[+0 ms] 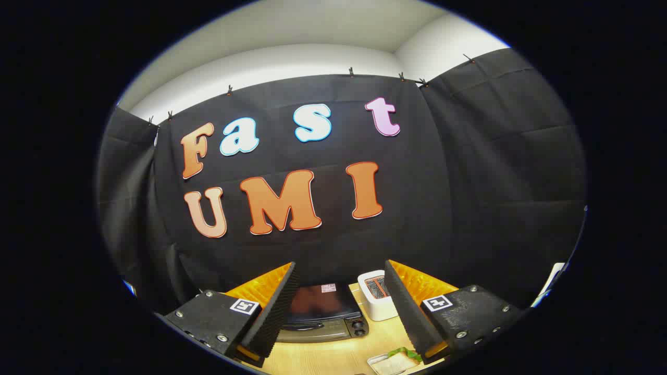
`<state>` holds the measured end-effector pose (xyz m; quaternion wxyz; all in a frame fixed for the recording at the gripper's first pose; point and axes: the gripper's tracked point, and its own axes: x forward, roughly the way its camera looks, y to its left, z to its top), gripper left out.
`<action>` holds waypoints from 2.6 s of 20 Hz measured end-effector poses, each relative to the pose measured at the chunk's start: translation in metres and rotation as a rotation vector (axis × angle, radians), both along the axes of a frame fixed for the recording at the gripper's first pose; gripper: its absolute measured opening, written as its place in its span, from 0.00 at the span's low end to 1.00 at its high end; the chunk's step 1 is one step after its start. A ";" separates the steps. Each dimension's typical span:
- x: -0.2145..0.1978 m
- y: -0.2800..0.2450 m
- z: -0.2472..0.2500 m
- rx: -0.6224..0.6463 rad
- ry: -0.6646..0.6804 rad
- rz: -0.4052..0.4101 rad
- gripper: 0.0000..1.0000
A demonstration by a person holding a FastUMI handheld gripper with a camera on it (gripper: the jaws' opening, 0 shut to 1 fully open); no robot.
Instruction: Open the toaster oven, put the food inside, and close the toaster oven door.
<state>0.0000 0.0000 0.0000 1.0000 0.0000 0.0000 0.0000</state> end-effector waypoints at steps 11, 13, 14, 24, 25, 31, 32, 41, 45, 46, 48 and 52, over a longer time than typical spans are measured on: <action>-0.003 -0.017 0.004 -0.100 0.007 0.043 0.98; 0.000 -0.024 0.015 -0.111 -0.010 0.062 0.98; 0.001 -0.026 0.019 -0.111 -0.017 0.075 0.98; 0.019 -0.032 0.004 -0.066 0.005 0.043 0.98; 0.019 -0.027 -0.001 -0.063 0.012 0.041 0.98; 0.048 0.021 -0.047 -0.040 0.064 0.067 0.98; 0.057 0.032 -0.063 -0.036 0.087 0.077 0.98; 0.114 0.111 -0.215 -0.143 0.317 0.156 0.99; 0.134 0.116 -0.255 -0.184 0.392 0.140 0.99; 0.136 0.116 -0.264 -0.191 0.409 0.137 0.99; 0.139 0.114 -0.279 -0.205 0.443 0.131 0.99; 0.144 0.116 -0.295 -0.233 0.464 0.138 0.99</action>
